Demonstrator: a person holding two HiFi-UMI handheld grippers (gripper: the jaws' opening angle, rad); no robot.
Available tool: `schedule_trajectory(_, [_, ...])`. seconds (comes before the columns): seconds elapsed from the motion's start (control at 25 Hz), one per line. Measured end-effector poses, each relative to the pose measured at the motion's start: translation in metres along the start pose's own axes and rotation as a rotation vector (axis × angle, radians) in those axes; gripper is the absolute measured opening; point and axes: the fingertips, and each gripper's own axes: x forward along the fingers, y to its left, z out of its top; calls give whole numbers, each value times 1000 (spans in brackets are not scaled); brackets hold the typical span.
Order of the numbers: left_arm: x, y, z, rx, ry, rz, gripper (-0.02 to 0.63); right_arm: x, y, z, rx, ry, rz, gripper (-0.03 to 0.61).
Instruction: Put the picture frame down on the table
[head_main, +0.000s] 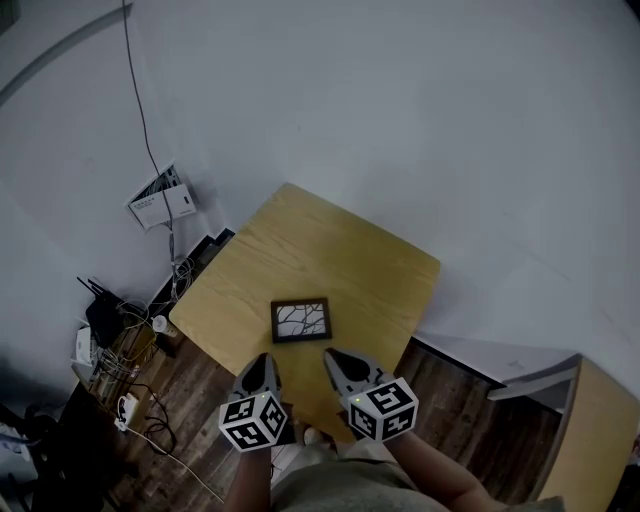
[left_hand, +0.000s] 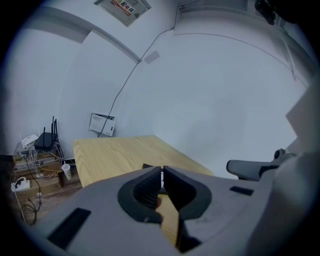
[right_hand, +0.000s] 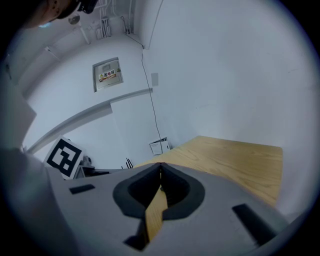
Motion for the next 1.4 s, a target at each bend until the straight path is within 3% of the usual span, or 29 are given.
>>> schedule_trajectory(0.68, [-66,-14,7,0,-33,-81,11,-41,40,10,-69,-54,21,0])
schedule_trajectory(1.12, [-76,-13,16,-19,-52,-105,11,-48,51,19,-133,-88,-1,0])
schedule_trajectory(1.4, [-74,-18,17,-27,-50,-118,11,-45,49,26,-109,-107,12,0])
